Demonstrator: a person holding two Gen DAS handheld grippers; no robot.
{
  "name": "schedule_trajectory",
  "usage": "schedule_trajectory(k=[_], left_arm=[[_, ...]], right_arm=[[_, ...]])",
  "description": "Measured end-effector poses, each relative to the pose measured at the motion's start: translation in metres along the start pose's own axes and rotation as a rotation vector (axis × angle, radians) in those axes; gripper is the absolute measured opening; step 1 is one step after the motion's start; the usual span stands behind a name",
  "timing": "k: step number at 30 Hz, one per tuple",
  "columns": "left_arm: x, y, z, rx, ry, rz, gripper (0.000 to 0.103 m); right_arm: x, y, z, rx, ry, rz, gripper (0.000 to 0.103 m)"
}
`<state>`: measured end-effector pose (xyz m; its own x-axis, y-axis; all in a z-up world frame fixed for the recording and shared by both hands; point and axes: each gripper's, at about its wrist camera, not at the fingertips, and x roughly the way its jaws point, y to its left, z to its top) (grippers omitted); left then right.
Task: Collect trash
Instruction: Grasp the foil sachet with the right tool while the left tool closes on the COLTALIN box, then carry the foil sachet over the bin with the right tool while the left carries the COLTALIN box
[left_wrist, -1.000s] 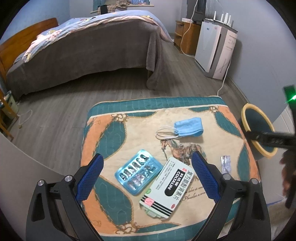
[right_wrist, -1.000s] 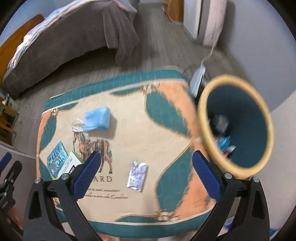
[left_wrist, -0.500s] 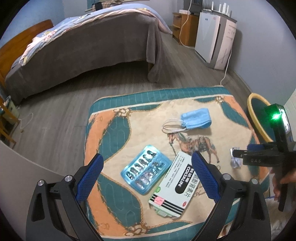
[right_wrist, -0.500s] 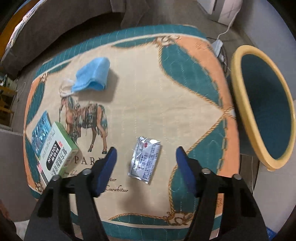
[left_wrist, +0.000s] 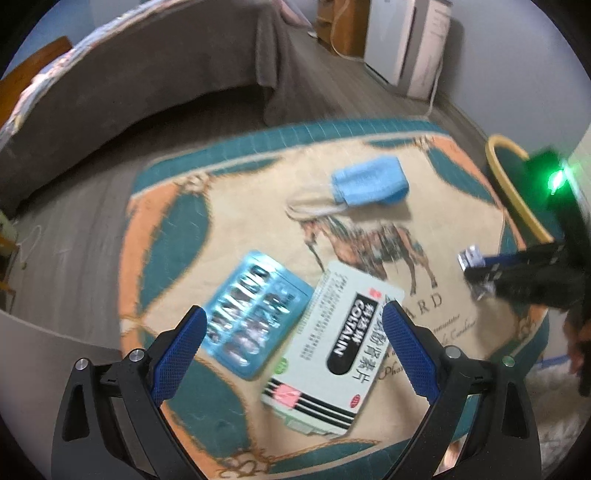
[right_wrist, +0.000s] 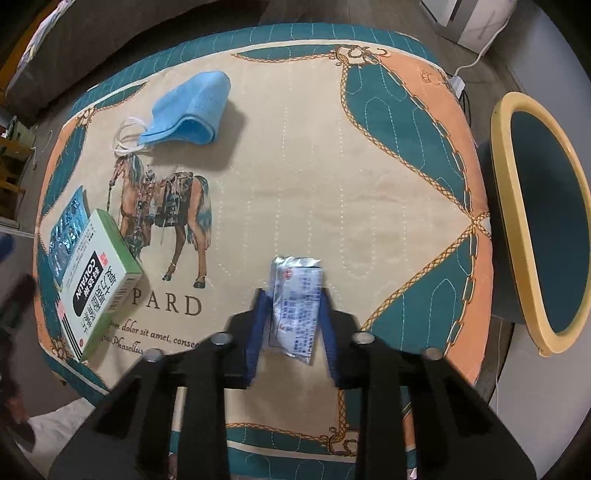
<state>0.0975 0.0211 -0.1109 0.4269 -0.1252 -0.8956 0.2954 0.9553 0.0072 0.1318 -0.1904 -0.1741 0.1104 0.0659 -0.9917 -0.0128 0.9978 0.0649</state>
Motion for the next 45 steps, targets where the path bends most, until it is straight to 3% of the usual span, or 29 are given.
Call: schedule_trajectory(k=[6,12,14,15,18,21,29,38,45], left_arm=[[0.027,-0.021,-0.007,0.066,0.086,-0.054,0.095],[0.047,-0.031,-0.015,0.103,0.147,-0.02,0.095],[0.051,-0.03,-0.015,0.092,0.16,-0.033,0.092],[0.053,-0.03,-0.015,0.087,0.163,-0.044,0.084],[0.057,-0.035,-0.014,0.073,0.168,-0.075,0.081],[0.057,-0.04,-0.012,0.06,0.158,-0.102,0.08],[0.051,-0.047,0.0,0.058,0.112,-0.075,0.08],[0.023,-0.043,0.038,-0.022,0.018,-0.05,0.08],[0.004,-0.058,0.06,0.008,-0.041,-0.032,0.08]], right_arm=[[-0.005,-0.006,0.005,-0.009,-0.021,0.015,0.023],[-0.012,-0.008,0.013,-0.007,-0.038,0.035,0.023],[-0.015,-0.009,0.013,-0.008,-0.043,0.053,0.023],[-0.016,-0.008,0.014,-0.011,-0.045,0.054,0.023],[-0.02,-0.006,0.018,-0.016,-0.045,0.074,0.023],[-0.024,-0.004,0.021,-0.031,-0.058,0.08,0.023],[-0.043,-0.005,0.028,-0.047,-0.112,0.07,0.023],[-0.071,-0.029,0.037,-0.012,-0.206,0.055,0.023],[-0.089,-0.057,0.042,0.025,-0.264,0.054,0.023]])
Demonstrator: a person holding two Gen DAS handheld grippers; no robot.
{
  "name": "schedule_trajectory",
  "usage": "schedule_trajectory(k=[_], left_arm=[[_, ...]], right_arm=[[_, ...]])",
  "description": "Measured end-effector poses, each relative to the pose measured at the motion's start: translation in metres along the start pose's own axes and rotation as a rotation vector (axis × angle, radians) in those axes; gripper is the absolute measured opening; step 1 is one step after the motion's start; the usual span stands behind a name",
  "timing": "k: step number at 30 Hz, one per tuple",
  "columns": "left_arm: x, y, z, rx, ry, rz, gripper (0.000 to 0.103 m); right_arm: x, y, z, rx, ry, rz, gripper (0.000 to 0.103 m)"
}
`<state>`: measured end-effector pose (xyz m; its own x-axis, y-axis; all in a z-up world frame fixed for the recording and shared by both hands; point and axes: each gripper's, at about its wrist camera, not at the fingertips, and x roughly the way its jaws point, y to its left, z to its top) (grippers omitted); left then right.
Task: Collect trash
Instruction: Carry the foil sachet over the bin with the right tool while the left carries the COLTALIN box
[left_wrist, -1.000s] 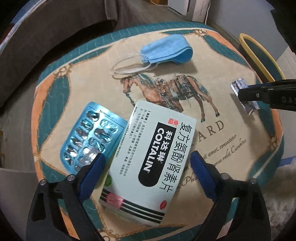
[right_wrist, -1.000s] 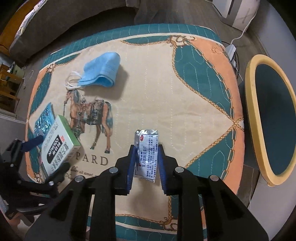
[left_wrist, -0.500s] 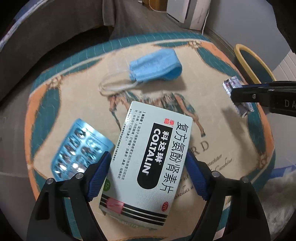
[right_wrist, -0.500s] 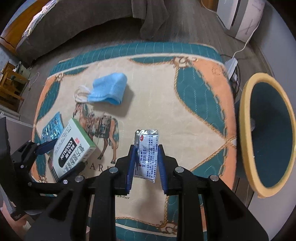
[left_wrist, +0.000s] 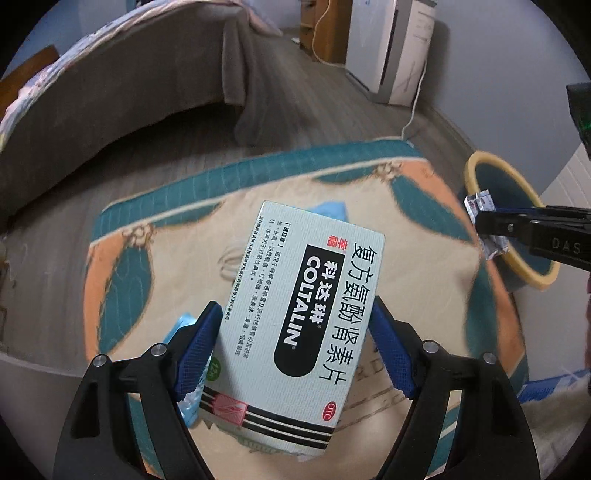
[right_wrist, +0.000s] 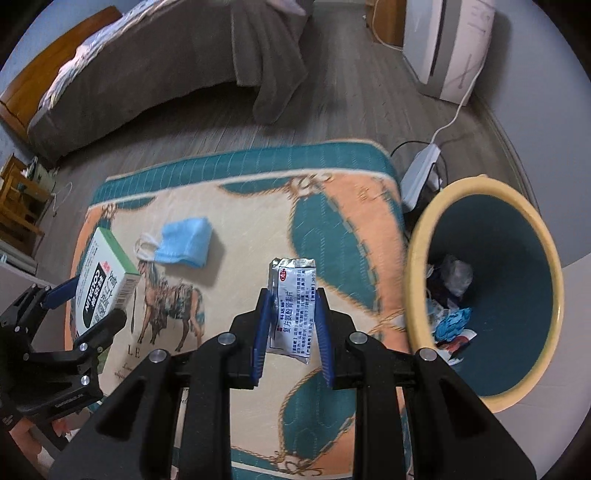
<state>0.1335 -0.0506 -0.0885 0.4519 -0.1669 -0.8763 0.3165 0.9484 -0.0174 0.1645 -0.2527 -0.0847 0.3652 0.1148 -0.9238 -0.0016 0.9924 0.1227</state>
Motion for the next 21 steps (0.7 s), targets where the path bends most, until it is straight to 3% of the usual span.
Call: schedule_trajectory(k=[11,18,21], left_arm=[[-0.027,-0.035,0.023,0.035,-0.078,-0.043,0.08],[-0.031,-0.061,0.028,0.091,-0.097,-0.049,0.08],[-0.028,-0.071,0.026,0.113,-0.09,-0.054,0.08]], right_arm=[[-0.036,-0.031,0.016,0.024,-0.103,0.001,0.023],[-0.074,-0.07,0.027,0.022,-0.171,-0.034,0.023],[-0.084,-0.09,0.027,0.006,-0.18,-0.1,0.023]])
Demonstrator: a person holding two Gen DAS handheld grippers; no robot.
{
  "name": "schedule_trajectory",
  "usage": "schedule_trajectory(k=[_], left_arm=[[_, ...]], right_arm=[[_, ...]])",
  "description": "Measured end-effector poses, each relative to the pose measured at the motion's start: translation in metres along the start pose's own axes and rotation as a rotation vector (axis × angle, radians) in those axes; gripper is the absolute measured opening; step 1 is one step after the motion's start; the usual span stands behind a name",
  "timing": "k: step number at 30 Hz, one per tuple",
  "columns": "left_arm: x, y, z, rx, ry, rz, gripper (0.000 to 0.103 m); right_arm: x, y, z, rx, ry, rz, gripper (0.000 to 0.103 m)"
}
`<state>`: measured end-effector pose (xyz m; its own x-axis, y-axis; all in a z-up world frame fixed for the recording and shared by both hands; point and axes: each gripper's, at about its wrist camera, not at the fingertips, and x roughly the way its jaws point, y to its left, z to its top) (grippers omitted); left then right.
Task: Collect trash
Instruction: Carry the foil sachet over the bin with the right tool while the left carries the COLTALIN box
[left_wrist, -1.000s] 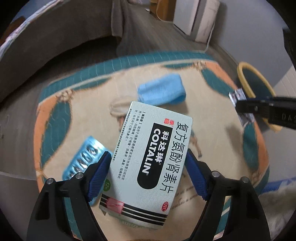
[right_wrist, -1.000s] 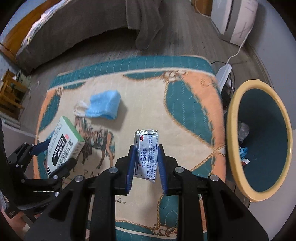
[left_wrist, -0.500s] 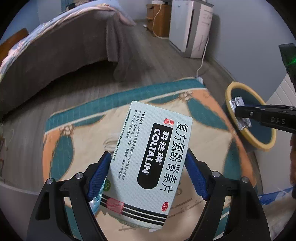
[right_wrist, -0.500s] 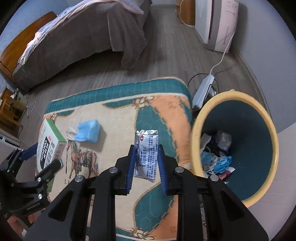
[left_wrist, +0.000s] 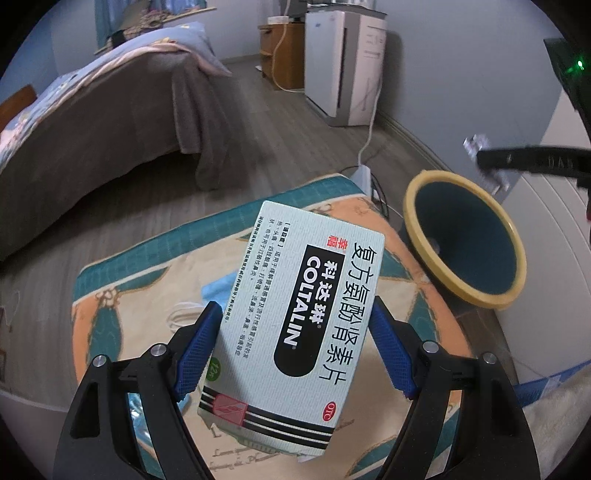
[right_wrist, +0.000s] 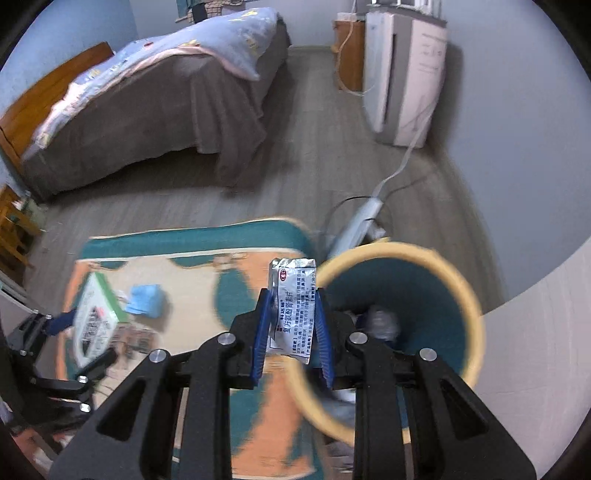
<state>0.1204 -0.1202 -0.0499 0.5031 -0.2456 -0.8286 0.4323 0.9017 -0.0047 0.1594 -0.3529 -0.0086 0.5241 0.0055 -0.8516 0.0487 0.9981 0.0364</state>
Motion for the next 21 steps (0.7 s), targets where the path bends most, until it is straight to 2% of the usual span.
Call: schedule_trajectory(k=[3,8,12,16,21], left_arm=[[0.004,-0.007,-0.003,0.003,0.017,-0.013,0.08],[0.012,-0.023,-0.011,0.019,0.056,-0.006,0.08],[0.017,-0.038,-0.011,0.027,0.066,-0.004,0.08],[0.02,-0.056,-0.01,-0.001,0.074,-0.048,0.08],[0.021,-0.085,-0.006,0.052,0.082,-0.058,0.08]], right_arm=[[-0.004,-0.02,-0.002,-0.041,-0.005,-0.096,0.023],[0.001,-0.051,-0.007,-0.029,0.019,-0.144,0.023],[0.013,-0.064,-0.01,-0.013,0.047,-0.142,0.023],[0.022,-0.061,-0.014,-0.019,0.074,-0.111,0.023],[0.021,-0.058,-0.014,-0.033,0.069,-0.086,0.023]])
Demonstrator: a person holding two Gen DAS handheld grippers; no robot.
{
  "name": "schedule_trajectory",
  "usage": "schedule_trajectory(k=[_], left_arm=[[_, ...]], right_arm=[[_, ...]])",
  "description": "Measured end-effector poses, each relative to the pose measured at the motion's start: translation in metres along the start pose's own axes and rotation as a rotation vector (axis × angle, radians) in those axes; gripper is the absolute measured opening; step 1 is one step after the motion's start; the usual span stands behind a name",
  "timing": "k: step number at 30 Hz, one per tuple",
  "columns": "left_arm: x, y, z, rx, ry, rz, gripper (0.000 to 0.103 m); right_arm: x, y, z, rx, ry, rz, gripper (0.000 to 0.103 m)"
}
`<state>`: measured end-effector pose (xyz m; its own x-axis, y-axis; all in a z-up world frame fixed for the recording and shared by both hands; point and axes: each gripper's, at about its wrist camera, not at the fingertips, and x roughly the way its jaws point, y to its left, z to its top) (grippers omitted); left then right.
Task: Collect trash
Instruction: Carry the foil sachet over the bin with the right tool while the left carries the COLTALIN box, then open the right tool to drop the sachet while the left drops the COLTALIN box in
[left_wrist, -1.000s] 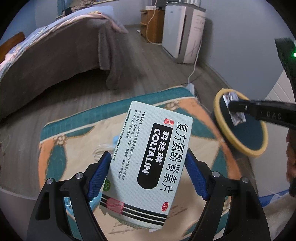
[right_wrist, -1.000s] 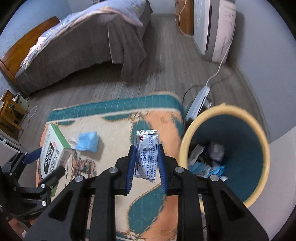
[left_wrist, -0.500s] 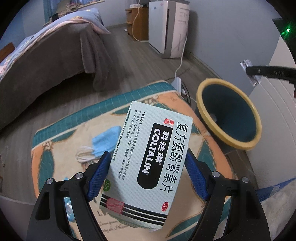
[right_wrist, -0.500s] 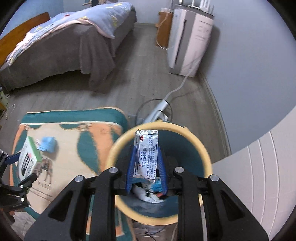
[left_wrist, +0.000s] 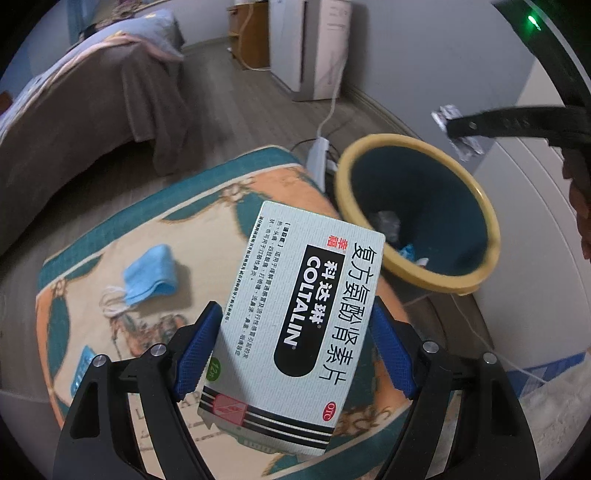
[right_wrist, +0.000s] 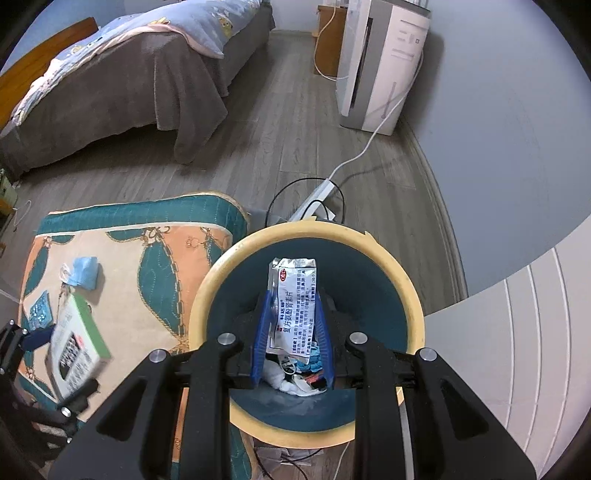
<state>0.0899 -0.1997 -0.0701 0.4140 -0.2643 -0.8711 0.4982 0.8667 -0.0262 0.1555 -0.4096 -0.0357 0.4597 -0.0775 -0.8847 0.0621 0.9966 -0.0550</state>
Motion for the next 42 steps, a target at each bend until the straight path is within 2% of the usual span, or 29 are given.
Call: schedule_trajectory(k=[6,12,18,24,28,32,35,42], left_arm=[[-0.003,-0.024,0.008,0.034,0.008,-0.026,0.08],[-0.007,-0.047,0.015,0.077,0.01,-0.05,0.08],[0.009,-0.069,0.025,0.056,0.081,-0.132,0.08],[0.02,-0.086,0.046,0.067,0.084,-0.143,0.08],[0.032,-0.09,0.059,0.077,0.086,-0.102,0.08],[0.047,-0.087,0.074,0.039,0.092,-0.094,0.08],[0.059,-0.082,0.083,-0.037,0.105,-0.117,0.08],[0.076,-0.087,0.093,-0.076,0.097,-0.171,0.08]], right_arm=[[0.001,-0.011,-0.004,0.004,0.005,0.018,0.023],[0.018,-0.036,-0.017,0.038,0.06,-0.002,0.023],[0.026,-0.048,-0.025,0.068,0.087,-0.011,0.023],[0.034,-0.052,-0.03,0.078,0.115,-0.008,0.023],[0.035,-0.06,-0.03,0.107,0.115,0.003,0.023],[0.035,-0.074,-0.03,0.183,0.106,0.001,0.023],[0.032,-0.083,-0.029,0.233,0.089,-0.001,0.023],[0.037,-0.085,-0.031,0.238,0.102,0.015,0.023]])
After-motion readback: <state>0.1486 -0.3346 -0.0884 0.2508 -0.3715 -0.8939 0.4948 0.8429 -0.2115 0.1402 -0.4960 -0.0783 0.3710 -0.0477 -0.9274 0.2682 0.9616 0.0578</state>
